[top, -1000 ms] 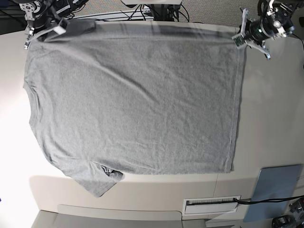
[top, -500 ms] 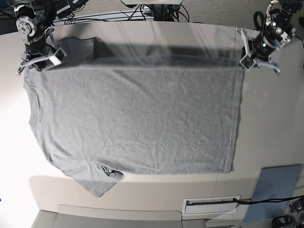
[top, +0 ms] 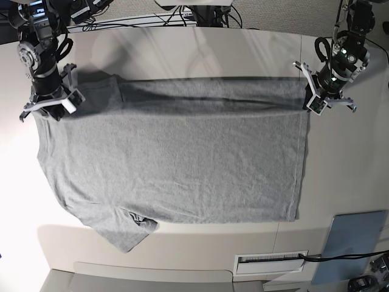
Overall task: Fold the T-shirt properly
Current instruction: 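Lift the grasped edge and fold it over the shirt body, then release the folded edge and move both grippers back to the shirt edge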
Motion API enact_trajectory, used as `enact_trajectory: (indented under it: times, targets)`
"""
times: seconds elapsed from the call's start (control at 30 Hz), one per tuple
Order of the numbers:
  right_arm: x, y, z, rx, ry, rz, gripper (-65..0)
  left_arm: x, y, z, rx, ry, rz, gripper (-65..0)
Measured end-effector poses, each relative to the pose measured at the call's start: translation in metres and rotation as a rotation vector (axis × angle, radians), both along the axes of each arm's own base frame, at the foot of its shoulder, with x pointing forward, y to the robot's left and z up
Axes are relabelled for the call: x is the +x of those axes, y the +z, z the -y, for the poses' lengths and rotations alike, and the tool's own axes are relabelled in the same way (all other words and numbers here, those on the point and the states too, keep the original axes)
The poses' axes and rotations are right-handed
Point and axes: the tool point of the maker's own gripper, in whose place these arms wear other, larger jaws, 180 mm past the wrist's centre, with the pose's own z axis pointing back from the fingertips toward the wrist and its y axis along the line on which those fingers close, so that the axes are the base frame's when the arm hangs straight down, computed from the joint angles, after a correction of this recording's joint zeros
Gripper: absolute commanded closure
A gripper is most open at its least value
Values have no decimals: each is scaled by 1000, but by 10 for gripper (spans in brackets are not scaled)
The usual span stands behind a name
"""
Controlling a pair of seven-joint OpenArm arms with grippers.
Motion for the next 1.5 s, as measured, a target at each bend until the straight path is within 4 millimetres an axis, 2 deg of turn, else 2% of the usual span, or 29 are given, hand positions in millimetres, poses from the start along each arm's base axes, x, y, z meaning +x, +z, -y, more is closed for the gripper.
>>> enact_trajectory:
  times: [0.13, 0.3, 0.53, 0.67, 1.07, 1.13, 1.2, 1.27, 1.3, 1.37, 1.5]
  targets:
    - [17, 5, 3, 53, -22, 31, 0, 4, 3, 0, 2, 0, 11, 0]
    - [32, -9, 15, 86, -65, 14, 0, 15, 8, -1, -3, 7, 35, 0]
    - [52, -27, 2, 62, -23, -15, 0, 31, 4, -13, -12, 48, 39, 0]
    - [63, -25, -3, 61, -11, -1, 0, 31, 2, -15, -16, 54, 28, 0]
    - [62, -26, 1, 50, -28, -9, 0, 32, 3, -15, -16, 54, 32, 0]
    - [62, -26, 1, 50, -28, -9, 0, 32, 3, -15, -16, 54, 32, -116]
    - [61, -26, 1, 48, -32, -11, -97, 32, 3, -15, -17, 55, 32, -245]
    - [61, -24, 7, 43, -68, 4, -191, 33, 4, -15, -16, 58, 36, -326]
    - [62, -21, 11, 43, -93, 26, -212, 34, 4, -16, -15, 61, 39, -340]
    - [64, -15, 19, 35, -144, 61, -215, 36, 6, -16, -15, 61, 44, -340]
    - [60, -17, 25, 47, -196, 52, -215, 40, 10, -12, -62, 75, 52, -339]
